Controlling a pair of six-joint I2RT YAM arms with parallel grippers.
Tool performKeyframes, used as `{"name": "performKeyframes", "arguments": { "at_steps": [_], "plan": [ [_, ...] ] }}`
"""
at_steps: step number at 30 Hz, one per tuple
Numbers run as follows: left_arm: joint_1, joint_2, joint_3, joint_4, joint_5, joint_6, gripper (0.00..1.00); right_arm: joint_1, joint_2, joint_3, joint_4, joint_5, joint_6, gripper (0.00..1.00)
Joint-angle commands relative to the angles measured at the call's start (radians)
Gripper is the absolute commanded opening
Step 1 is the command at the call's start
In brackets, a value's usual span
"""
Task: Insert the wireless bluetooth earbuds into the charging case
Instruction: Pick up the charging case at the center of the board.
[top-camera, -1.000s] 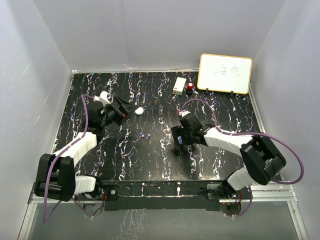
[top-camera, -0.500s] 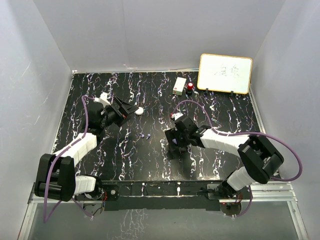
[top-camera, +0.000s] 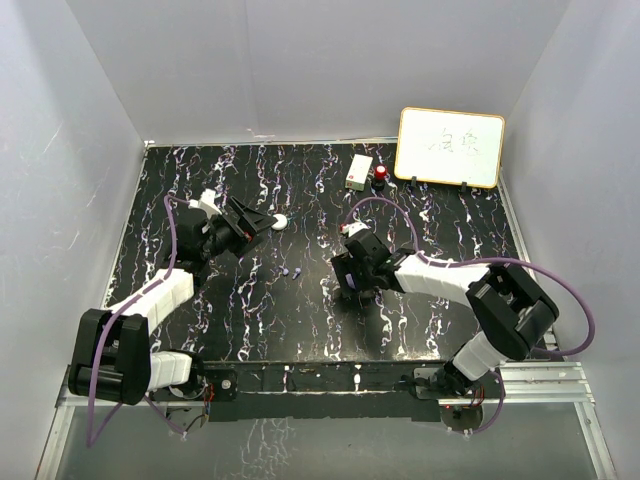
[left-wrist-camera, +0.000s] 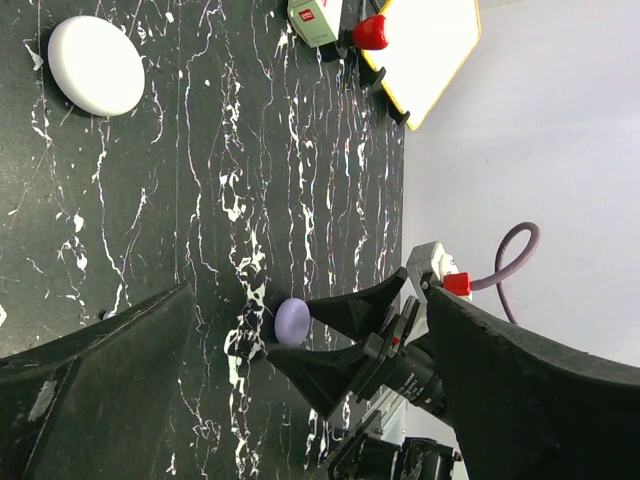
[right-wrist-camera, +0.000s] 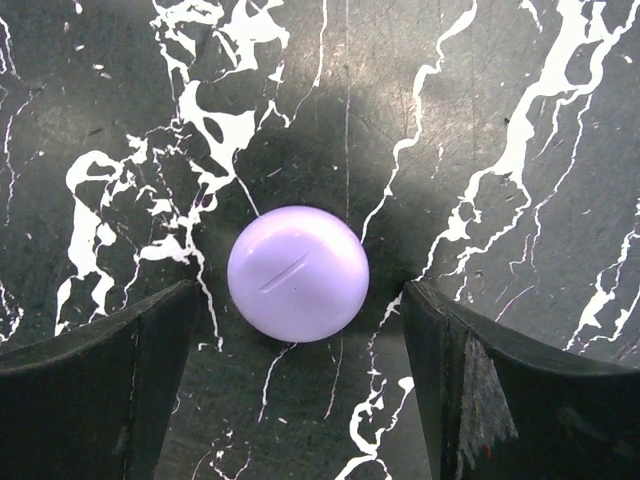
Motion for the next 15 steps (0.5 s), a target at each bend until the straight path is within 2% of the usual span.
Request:
{"name": "performKeyframes", "arguments": {
  "at_steps": [1, 7, 15],
  "plan": [
    [-0.003, -0.042, -0.003, 0.013, 0.023, -0.013, 0.98, 0.001, 0.025, 0.036, 0.034, 0.046, -0.018, 0.78],
    [-0.002, -0.049, -0.001, 0.015, 0.035, -0.023, 0.98, 0.002, 0.041, 0.038, 0.037, 0.045, -0.032, 0.63],
    [-0.002, -0.031, -0.002, 0.050, 0.080, -0.067, 0.99, 0.001, 0.039, 0.030, 0.035, 0.046, -0.053, 0.50]
  ]
}}
